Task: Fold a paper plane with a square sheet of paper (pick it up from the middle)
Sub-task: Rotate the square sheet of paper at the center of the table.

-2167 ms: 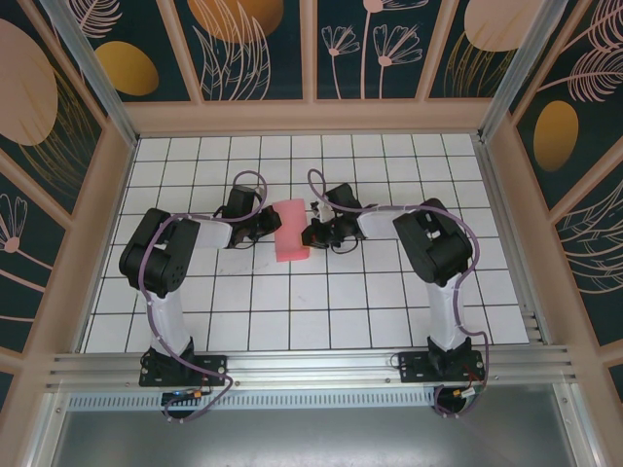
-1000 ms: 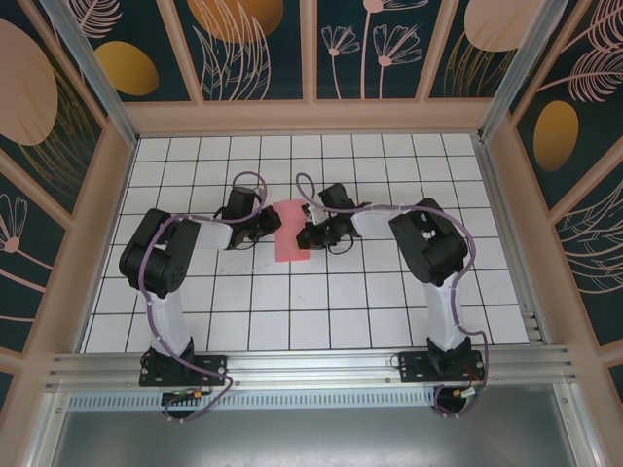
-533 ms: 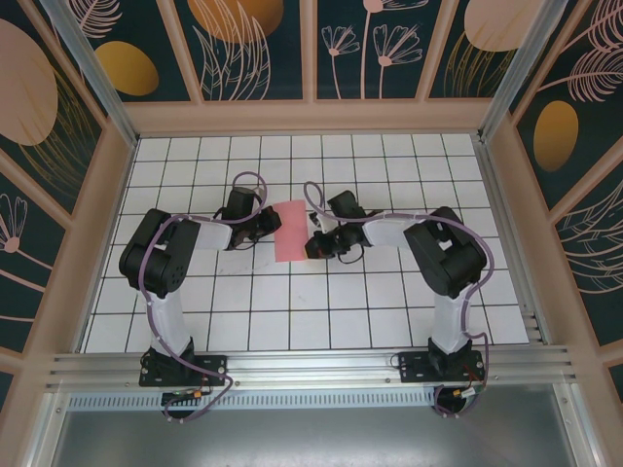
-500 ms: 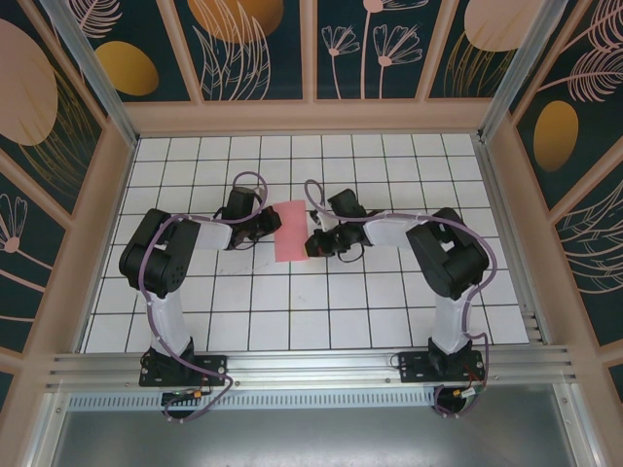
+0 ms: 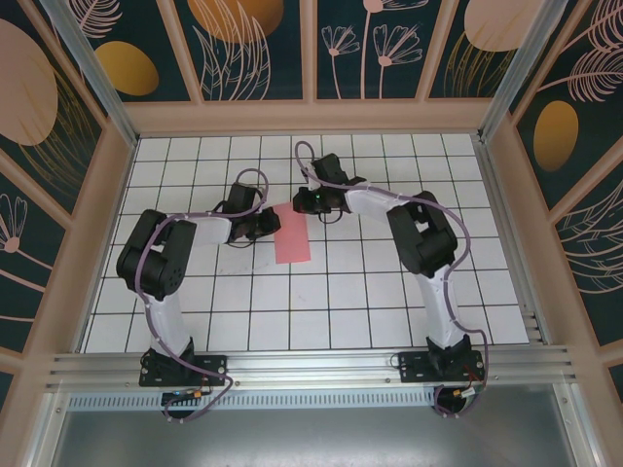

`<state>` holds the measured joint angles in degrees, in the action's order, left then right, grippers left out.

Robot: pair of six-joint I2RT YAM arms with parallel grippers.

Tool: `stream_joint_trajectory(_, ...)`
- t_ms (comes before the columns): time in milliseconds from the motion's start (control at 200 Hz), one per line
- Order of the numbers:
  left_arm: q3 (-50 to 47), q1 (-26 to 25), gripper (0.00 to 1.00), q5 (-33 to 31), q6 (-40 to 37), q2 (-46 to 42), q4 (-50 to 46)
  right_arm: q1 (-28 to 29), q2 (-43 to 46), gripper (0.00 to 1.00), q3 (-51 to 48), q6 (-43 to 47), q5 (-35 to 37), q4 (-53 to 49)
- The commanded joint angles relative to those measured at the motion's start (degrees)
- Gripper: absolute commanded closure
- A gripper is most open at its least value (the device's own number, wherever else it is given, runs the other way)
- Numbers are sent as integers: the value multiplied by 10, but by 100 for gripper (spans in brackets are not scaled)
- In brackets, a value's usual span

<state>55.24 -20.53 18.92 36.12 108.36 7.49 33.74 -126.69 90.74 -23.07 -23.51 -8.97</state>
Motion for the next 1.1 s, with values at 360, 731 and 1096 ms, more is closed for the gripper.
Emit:
stream_joint_trajectory(360, -78, -17, 79, -15, 27, -141, -25, -6, -18, 100, 5, -37, 65, -92)
stream_joint_trajectory(731, -145, -118, 78, -11, 139, -187, 79, -9, 186, 99, -255, -226, 194, -14)
stream_joint_trajectory(1096, -170, -185, 96, -49, 229, -150, 159, -12, 253, 100, -376, -162, -22, 202)
